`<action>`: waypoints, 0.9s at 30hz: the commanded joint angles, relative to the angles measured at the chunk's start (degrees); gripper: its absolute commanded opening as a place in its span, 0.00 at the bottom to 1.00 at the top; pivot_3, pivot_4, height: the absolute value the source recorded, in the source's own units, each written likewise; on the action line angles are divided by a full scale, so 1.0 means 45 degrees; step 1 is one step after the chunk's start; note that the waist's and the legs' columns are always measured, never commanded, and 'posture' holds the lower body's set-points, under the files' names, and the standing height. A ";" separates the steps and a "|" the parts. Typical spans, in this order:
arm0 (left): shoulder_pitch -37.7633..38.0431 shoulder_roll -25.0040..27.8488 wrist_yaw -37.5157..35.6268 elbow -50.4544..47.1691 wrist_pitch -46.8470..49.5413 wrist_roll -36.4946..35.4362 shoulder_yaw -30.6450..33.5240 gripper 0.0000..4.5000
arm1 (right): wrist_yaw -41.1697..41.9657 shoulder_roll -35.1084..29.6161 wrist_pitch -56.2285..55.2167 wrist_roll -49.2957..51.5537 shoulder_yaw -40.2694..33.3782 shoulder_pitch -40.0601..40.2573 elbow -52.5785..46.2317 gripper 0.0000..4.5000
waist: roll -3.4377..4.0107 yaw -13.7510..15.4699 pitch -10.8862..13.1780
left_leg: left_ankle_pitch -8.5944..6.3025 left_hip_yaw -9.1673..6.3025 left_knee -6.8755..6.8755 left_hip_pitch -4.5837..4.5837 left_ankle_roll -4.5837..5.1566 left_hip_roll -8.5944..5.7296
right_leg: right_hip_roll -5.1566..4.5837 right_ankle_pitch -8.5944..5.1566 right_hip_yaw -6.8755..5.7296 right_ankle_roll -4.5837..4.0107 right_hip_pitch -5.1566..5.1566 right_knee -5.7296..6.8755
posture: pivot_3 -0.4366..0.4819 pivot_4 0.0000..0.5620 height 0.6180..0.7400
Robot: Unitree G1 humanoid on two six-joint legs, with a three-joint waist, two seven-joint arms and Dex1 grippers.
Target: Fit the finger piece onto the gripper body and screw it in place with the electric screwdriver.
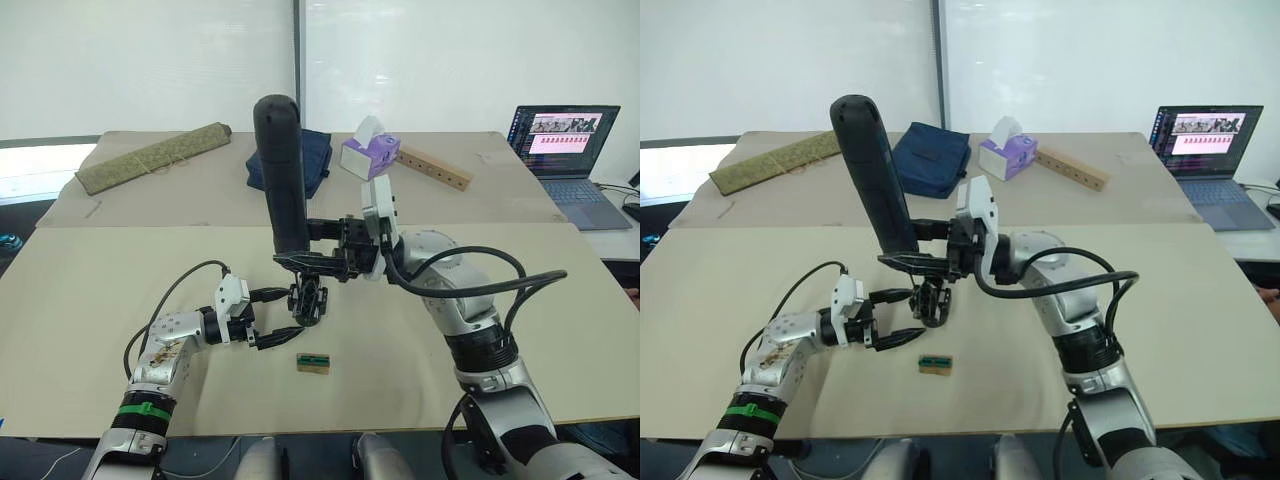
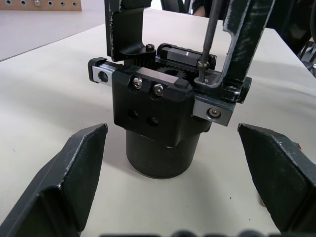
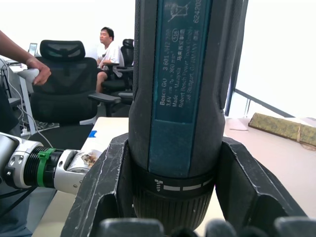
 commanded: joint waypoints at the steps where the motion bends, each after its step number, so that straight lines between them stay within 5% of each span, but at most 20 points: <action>1: -0.0248 0.0055 0.0151 -0.0095 -0.0189 0.0172 -0.0020 1.00 | -0.0054 0.0124 -0.0367 0.0138 -0.0213 -0.0088 -0.0588 0.42 | 0.0000 0.0001 0.0000 | 0.0000 0.0001 0.0000 0.0000 0.0000 0.0000 | 0.0000 0.0000 0.0000 0.0000 0.0000 0.0000 | 0.48 0.27 1.00; 27: -0.1702 -0.0424 -0.0061 0.1820 -0.0120 0.1101 -0.1244 1.00 | -0.0168 0.0057 -0.0386 0.0021 -0.0218 -0.0056 -0.0564 0.42 | 0.0000 -0.0003 0.0000 | 0.0000 0.0017 0.0000 -0.0001 0.0000 -0.0004 | 0.0004 0.0000 -0.0003 0.0001 0.0001 0.0001 | 0.48 0.27 1.00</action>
